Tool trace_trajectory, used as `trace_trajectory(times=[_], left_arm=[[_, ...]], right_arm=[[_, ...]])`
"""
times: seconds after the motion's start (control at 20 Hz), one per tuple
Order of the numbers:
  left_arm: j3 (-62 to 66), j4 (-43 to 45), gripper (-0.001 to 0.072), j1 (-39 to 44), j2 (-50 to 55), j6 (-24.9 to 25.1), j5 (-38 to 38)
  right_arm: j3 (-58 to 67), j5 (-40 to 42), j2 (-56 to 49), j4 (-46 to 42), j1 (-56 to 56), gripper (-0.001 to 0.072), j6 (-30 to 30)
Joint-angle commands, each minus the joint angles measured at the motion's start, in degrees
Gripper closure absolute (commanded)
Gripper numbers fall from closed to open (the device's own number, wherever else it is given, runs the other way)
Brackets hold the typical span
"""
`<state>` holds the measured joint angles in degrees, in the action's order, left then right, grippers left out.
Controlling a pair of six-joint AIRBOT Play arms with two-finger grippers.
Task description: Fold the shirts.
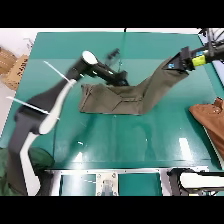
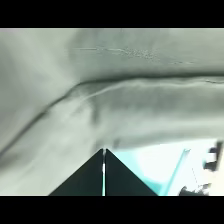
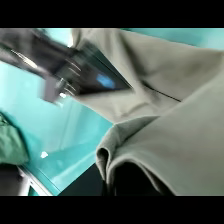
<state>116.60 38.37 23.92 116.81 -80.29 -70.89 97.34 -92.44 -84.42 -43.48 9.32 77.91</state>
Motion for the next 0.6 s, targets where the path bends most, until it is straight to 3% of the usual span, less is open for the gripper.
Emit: trace_trajectory(times=[0.0, 0.2, 0.35, 0.45, 0.5, 0.55], left_arm=[[0.87, 15.89, 0.0678, -8.66, -8.41, -2.27, -12.2], [0.87, 19.76, 0.0677, -17.73, -15.93, -1.7, -16.35], [0.72, 19.63, 0.0678, -21.62, -17.46, -1.66, -17.35], [0.39, 19.8, 0.0677, -22.91, -17.44, -0.2, -18.88], [0.26, 19.82, 0.0678, -23.21, -17.4, -0.15, -19.45], [0.28, 20.22, 0.0678, -23.32, -17.4, 0.5, -19.61]], right_arm=[[-3.32, 8.63, 0.02, -0.02, -8.81, 0.0694, 4.72], [-10.73, 30.29, -2.91, 0.04, -26.03, 0.0694, 9.01], [-11.28, 49.72, -11.76, 1.36, -40.46, 0.0672, 11.02], [-10.08, 62.99, -18.93, 3.45, -48.57, 0.0256, 10.71], [-8.83, 63.54, -21.44, 3.34, -50.36, 0.0168, 9.99], [-8.31, 61.48, -22.08, 2.05, -50.4, 0.0169, 9.94]])
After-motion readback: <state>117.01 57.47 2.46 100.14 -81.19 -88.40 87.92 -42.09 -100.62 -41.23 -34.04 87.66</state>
